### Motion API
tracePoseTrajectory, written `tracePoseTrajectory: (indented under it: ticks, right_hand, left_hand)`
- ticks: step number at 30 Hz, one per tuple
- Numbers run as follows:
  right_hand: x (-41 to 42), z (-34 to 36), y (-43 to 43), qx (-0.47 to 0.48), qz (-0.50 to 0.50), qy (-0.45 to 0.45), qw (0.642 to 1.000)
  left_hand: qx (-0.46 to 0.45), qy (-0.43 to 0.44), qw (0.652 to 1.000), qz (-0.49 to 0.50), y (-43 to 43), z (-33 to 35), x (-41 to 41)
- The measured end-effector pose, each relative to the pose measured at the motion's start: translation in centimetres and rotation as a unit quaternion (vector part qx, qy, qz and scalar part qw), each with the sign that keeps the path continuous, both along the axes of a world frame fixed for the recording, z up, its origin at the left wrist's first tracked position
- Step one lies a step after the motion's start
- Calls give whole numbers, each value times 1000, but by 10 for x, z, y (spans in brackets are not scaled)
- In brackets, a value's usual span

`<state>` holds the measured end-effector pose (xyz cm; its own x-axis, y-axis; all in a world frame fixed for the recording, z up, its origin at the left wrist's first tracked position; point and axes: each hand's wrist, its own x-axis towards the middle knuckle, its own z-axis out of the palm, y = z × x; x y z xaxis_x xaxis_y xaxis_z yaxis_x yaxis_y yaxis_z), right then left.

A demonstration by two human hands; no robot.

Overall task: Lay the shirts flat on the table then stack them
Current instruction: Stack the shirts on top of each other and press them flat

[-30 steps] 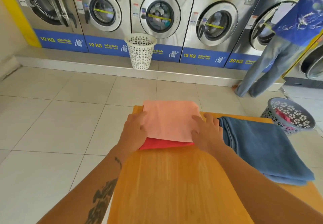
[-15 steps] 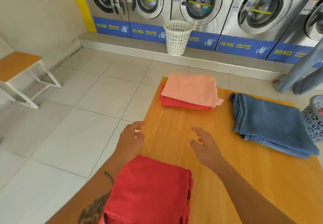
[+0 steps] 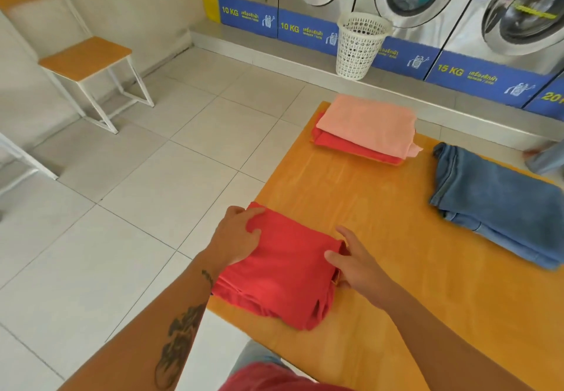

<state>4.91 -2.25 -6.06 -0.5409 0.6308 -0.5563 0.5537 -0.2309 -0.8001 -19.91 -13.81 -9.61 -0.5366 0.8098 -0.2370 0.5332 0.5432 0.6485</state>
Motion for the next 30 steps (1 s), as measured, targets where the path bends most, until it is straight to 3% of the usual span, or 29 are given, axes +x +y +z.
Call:
tracePoseTrajectory:
  ticks: [2,6,17,22,25,30]
  right_hand:
    - [-1,-4,-6,-11,1,19,1000]
    - [-13,-15,-24,103,21,-36,994]
    - [-4,3,57,269,-53,-69,959]
    - [20,0,68,179,-32,-117,976]
    - [23,-7,60,164,-82,-90,979]
    - [6,-6,38,123,-141,-41,981]
  left_hand:
    - [-31,7,999,-15,1,1,-1]
    - [-51,-17,997,-61,9,4,7]
    - [140,-58,988,39,66,21,31]
    - [32,-81,996,-17,82,15,32]
    - [-30,-49,997,-56,85,9,29]
    - [-7,-44,994,-103,82,1,29]
